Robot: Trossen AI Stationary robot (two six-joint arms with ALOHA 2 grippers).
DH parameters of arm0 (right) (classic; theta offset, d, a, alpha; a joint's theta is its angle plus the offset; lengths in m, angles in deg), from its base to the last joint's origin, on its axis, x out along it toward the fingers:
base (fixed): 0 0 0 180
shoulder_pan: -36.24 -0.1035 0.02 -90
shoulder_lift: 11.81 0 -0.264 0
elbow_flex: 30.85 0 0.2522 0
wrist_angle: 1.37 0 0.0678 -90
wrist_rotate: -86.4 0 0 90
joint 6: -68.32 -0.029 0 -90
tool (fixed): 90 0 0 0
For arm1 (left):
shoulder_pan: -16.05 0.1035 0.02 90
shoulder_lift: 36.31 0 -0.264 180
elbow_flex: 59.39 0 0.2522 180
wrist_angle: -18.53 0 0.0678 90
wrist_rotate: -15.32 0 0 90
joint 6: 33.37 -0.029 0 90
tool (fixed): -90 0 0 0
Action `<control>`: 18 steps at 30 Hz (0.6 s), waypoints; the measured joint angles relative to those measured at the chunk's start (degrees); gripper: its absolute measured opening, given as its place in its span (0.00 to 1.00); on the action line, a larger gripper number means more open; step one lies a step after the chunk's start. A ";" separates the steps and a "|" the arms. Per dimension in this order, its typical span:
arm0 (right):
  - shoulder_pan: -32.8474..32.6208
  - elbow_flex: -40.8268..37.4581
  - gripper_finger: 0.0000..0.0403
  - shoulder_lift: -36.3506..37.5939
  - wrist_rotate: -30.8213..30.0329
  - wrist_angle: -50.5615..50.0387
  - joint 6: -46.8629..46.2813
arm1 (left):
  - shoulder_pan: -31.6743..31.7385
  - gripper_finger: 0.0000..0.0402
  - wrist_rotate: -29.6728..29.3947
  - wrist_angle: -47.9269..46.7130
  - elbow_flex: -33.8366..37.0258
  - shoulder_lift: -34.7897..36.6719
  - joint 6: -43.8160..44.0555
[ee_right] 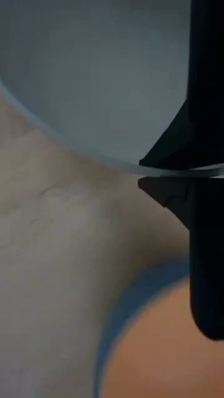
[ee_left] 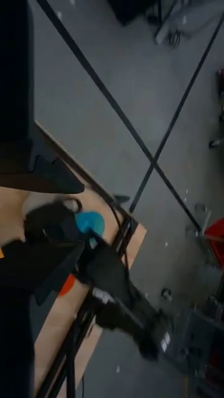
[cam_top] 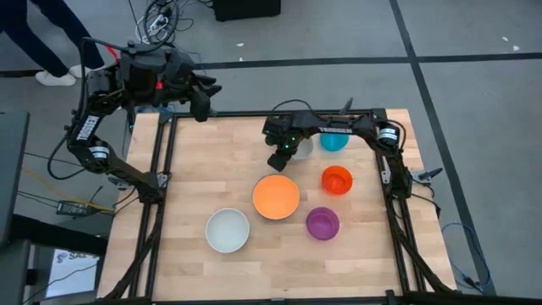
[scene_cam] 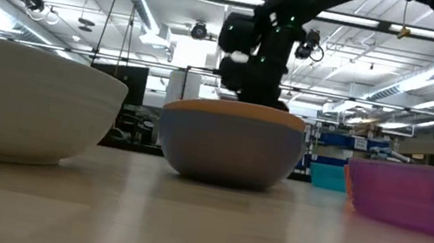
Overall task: Nest bowls inside each other
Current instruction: Stack the top gray bowl on top of the yellow bowl
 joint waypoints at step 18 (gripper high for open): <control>-18.62 4.58 0.00 9.25 7.60 -3.38 -6.10 | 0.00 0.35 -11.03 0.21 10.94 -0.06 -4.24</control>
